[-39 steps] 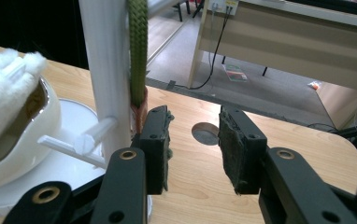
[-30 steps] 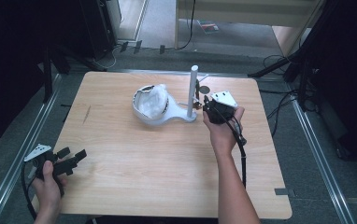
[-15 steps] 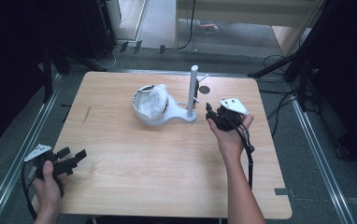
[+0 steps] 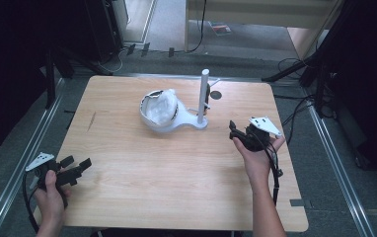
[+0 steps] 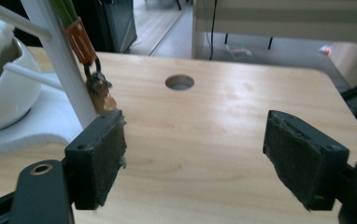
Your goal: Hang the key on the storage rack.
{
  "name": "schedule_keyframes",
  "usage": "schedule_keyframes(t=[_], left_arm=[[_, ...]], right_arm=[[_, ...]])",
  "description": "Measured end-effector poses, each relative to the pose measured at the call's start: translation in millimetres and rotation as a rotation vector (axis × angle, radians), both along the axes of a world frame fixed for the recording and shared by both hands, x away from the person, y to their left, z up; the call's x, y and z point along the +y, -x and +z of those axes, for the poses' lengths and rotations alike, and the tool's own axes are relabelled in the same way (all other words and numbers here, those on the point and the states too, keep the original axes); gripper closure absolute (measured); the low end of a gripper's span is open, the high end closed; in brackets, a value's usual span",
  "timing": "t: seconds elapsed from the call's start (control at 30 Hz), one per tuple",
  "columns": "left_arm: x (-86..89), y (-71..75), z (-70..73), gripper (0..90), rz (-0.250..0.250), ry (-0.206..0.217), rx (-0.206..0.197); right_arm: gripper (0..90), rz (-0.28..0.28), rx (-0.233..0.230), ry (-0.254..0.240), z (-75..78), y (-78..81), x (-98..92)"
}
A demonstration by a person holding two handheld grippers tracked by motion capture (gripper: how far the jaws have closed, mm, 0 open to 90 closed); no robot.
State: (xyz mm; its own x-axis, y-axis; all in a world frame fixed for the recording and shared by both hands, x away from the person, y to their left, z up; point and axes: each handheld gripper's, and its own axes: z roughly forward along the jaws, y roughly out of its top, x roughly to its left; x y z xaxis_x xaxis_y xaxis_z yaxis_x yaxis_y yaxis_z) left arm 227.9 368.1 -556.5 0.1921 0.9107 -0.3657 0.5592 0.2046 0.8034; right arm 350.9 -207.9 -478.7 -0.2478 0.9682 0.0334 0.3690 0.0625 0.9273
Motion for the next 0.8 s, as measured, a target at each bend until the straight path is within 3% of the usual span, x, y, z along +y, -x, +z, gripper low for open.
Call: schedule_keyframes(t=[0.2, 0.37, 0.5, 0.8], left_arm=[[-0.4, 0.3, 0.2, 14.7, 0.0, -0.003, -0.001], [-0.4, 0.5, 0.4, 14.7, -0.002, -0.007, 0.0], [-0.6, 0.7, 0.6, 14.6, 0.0, -0.008, -0.001], [-0.8, 0.9, 0.7, 14.6, -0.001, -0.01, -0.002]], right_arm=[[13.2, -0.019, 0.03, -0.054, -6.7, 18.2, -21.2], [8.0, -0.012, 0.03, -0.013, -16.1, 33.4, -31.6], [0.1, 0.013, 0.036, -0.012, -23.6, 43.7, -40.3], [0.0, -0.019, 0.071, -0.029, -42.8, 62.7, -62.2]])
